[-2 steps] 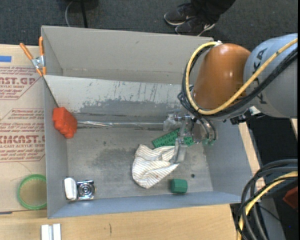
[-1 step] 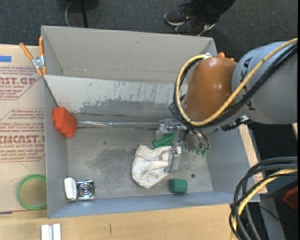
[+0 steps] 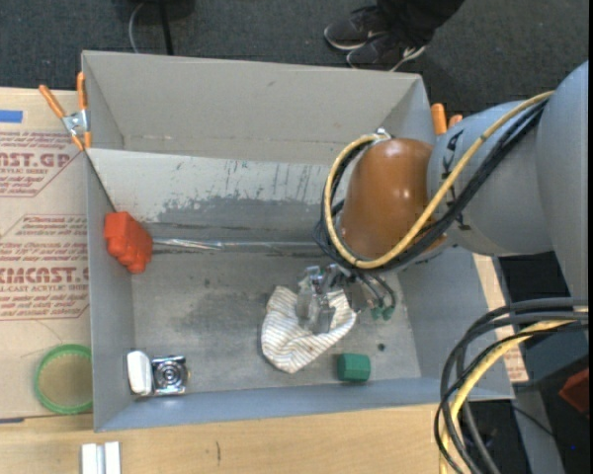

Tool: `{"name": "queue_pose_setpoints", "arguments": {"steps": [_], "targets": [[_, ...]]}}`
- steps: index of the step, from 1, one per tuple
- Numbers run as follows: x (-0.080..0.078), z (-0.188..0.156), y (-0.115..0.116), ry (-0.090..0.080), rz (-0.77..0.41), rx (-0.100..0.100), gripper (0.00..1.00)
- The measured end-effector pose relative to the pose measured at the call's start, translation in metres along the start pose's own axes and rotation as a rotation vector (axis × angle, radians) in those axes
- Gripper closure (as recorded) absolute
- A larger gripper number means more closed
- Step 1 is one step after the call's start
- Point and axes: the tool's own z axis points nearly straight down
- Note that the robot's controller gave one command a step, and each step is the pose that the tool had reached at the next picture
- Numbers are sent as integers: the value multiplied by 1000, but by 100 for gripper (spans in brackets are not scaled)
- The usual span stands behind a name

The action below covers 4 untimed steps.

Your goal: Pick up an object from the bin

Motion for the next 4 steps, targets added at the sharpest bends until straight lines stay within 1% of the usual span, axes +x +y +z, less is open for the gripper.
{"name": "queue_pose_setpoints", "arguments": {"steps": [1, 2, 3, 4], "targets": [[0, 0, 0, 0, 0, 0, 100], [1, 30, 19, 1, -15, -1, 0], [0, 29, 19, -2, -15, -1, 100], [0, 29, 19, -2, -14, -1, 100]]}}
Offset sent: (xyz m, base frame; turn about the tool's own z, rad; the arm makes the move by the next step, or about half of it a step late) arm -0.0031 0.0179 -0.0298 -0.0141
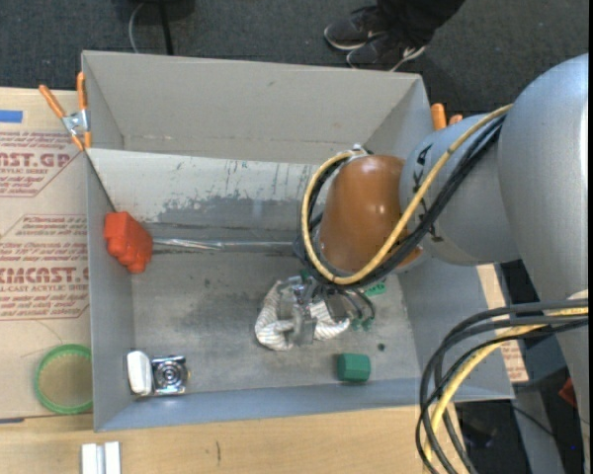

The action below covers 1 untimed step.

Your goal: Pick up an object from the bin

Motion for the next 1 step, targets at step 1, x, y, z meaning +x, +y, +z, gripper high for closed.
{"name": "queue_pose_setpoints", "arguments": {"steps": [1], "targets": [[-5, -173, -4, -9, 77, 0, 100]]}}
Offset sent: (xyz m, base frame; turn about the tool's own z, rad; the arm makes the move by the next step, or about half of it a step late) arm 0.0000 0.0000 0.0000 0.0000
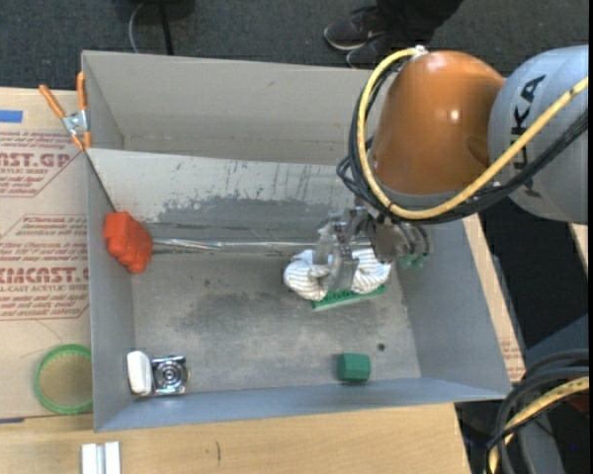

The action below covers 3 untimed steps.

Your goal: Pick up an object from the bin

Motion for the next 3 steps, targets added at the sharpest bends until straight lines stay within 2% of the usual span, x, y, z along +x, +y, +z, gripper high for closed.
{"name": "queue_pose_setpoints", "arguments": {"steps": [1, 2, 3], "targets": [[1, 3, 0, 6, 0, 0, 0], [1, 3, 0, 6, 0, 0, 0], [-8, 40, 3, -5, 35, 0, 0]]}}
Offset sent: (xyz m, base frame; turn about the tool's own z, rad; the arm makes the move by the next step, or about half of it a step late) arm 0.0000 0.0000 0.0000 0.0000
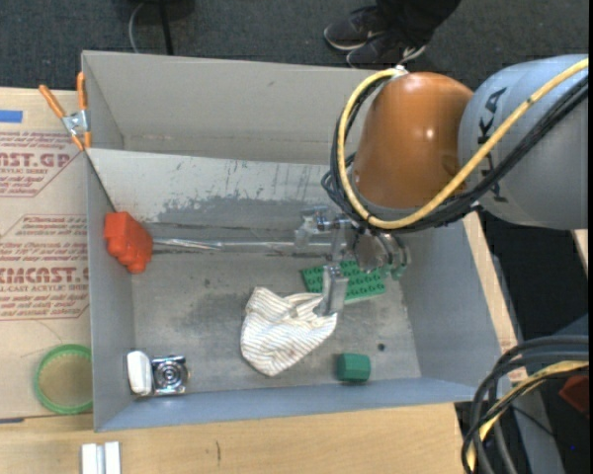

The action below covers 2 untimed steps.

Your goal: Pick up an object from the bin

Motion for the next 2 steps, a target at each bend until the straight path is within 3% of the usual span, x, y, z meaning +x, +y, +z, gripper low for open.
{"name": "queue_pose_setpoints", "arguments": {"steps": [1, 2], "targets": [[4, 41, -1, 12, -53, 0, 0], [2, 68, -6, 4, -262, 0, 0]]}}
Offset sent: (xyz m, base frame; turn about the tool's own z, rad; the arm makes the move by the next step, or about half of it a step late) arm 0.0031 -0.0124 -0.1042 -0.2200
